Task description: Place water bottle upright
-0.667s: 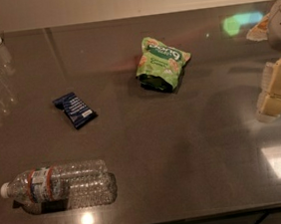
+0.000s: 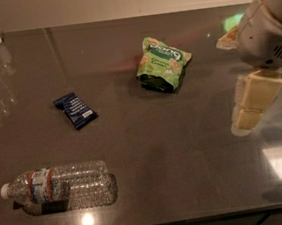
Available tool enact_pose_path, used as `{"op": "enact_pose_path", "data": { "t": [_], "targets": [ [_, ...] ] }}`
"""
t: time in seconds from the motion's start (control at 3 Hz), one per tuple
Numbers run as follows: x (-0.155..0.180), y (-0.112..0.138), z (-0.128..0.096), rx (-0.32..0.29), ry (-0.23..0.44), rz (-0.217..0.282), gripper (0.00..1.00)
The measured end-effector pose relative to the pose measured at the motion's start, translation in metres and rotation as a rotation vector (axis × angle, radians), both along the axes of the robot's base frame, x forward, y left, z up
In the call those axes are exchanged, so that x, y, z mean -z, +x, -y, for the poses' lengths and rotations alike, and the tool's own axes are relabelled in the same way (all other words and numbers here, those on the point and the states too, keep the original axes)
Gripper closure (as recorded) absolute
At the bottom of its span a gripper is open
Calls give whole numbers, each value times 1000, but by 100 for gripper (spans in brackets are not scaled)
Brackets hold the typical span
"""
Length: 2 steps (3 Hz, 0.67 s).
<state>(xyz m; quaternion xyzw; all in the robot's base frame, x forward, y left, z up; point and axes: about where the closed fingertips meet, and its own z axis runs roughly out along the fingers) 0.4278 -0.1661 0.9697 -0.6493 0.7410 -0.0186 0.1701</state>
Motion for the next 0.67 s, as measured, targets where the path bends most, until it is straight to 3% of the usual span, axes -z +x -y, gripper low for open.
{"op": "enact_pose_path", "data": {
  "t": [0.33,0.67],
  "targets": [
    [10,-8,-57,-121,22,-4,0],
    [18,-16,-100,-201,30,-19,0]
  ]
}}
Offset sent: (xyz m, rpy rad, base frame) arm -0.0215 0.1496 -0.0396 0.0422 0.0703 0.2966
